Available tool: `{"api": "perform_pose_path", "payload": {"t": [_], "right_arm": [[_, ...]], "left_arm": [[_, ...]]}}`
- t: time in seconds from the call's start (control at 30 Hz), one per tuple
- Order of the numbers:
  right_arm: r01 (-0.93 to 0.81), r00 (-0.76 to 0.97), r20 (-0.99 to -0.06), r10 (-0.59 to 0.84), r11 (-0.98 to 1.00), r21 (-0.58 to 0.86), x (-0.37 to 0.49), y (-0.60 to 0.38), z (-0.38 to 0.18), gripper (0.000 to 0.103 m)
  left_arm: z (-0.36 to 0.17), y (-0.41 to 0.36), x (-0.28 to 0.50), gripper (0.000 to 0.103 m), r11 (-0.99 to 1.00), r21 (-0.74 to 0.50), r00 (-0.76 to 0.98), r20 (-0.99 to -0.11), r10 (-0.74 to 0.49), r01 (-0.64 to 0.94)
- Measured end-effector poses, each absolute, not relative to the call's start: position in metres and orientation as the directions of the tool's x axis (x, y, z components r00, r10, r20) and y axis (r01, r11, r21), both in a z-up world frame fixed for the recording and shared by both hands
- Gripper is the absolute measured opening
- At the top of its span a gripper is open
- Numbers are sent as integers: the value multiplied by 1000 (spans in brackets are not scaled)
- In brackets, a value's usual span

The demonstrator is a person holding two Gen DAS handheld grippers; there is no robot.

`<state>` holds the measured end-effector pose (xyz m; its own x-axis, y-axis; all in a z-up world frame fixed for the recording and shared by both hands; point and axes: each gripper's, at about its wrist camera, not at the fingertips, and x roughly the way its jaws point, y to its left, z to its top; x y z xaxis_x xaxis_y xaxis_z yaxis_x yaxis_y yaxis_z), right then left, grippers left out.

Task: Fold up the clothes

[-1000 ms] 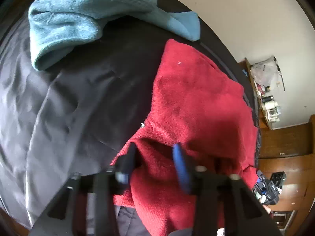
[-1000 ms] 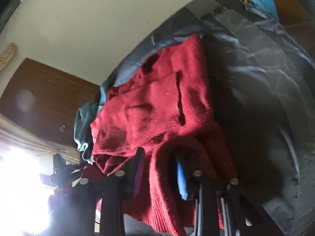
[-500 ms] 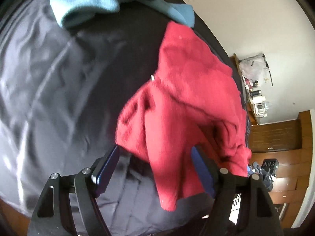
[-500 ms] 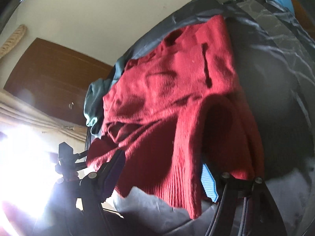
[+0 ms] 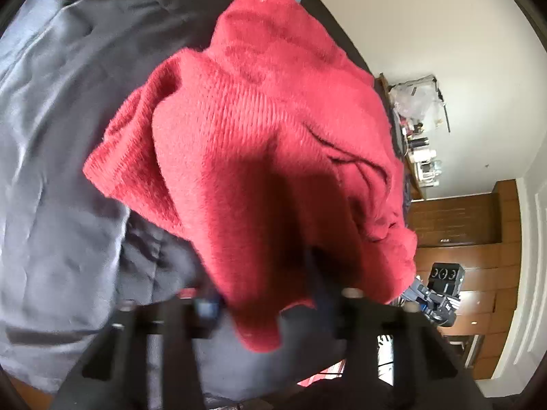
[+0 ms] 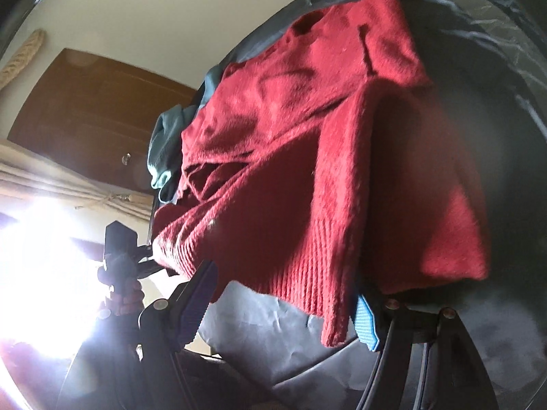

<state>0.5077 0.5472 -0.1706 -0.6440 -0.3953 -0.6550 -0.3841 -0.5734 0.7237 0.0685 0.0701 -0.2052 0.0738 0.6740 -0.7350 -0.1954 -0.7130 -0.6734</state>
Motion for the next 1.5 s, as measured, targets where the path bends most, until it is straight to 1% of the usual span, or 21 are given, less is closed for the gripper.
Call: {"api": "perform_pose_path", "payload": {"t": [0.03,0.13,0.17,0.2,0.23,0.27,0.3,0.4,0.57,0.77,0.83,0.9,1.0,1.07,1.1,1.2,1.3,1.4,1.47,1.5], "right_arm": [[-383,-639,-660,-394,-582,718,507,545,-171,74],[-381,-639,-667,-383,-596,707,507,542,-172,73],[-382,-641,-667,-380,-595,707,508,543,-173,72],[-388,-643,-667,-376,-591,707,508,543,-174,67],[-394,-645,-667,-373,-586,708,509,544,-175,55],[-400,-646,-668,-370,-581,709,510,545,-176,48],[-405,-648,-668,-367,-577,710,511,546,-177,35],[-400,-651,-668,-360,-586,705,512,546,-176,29],[-374,-662,-661,-353,-609,699,511,544,-165,27],[-394,-642,-682,-351,-612,686,501,546,-171,27],[-402,-634,-687,-354,-608,685,498,547,-174,27],[-410,-626,-692,-358,-604,683,495,547,-178,27],[-406,-623,-692,-366,-604,685,490,547,-181,27],[-390,-628,-684,-372,-610,690,486,546,-181,27],[-378,-634,-676,-377,-611,695,485,545,-180,27],[-310,-680,-612,-403,-599,738,487,545,-167,27],[-250,-742,-531,-409,-566,786,492,552,-151,27],[-222,-809,-458,-370,-529,819,495,569,-134,27],[-215,-836,-432,-338,-523,825,491,579,-125,27],[-220,-843,-433,-320,-531,819,487,583,-122,27]], "left_arm": [[-205,71,69,22,-716,-670,75,-739,670,-198],[-202,66,70,14,-716,-670,63,-738,672,-197],[-200,65,69,14,-717,-669,57,-738,673,-196],[-199,64,67,13,-718,-669,50,-738,673,-195],[-198,65,64,13,-719,-668,44,-738,674,-193],[-197,65,63,13,-718,-669,37,-736,675,-193],[-195,63,62,12,-717,-670,32,-735,678,-194],[-191,57,59,12,-713,-673,17,-729,684,-200],[-182,55,53,12,-705,-676,-5,-721,693,-211],[-191,66,51,12,-730,-653,7,-746,666,-200],[-195,68,49,15,-738,-649,14,-753,658,-185],[-200,69,47,16,-740,-651,21,-753,658,-173],[-200,70,46,16,-735,-656,29,-749,661,-172],[-198,70,46,12,-729,-662,34,-744,667,-175],[-195,68,45,11,-724,-666,32,-739,673,-178],[-181,63,42,11,-704,-686,14,-718,696,-183],[-159,56,35,11,-680,-706,-24,-690,723,-197],[-139,57,21,11,-665,-715,-65,-669,741,-216],[-130,62,9,11,-651,-724,-81,-652,754,-228],[-129,64,4,11,-649,-726,-83,-649,756,-230]]}}
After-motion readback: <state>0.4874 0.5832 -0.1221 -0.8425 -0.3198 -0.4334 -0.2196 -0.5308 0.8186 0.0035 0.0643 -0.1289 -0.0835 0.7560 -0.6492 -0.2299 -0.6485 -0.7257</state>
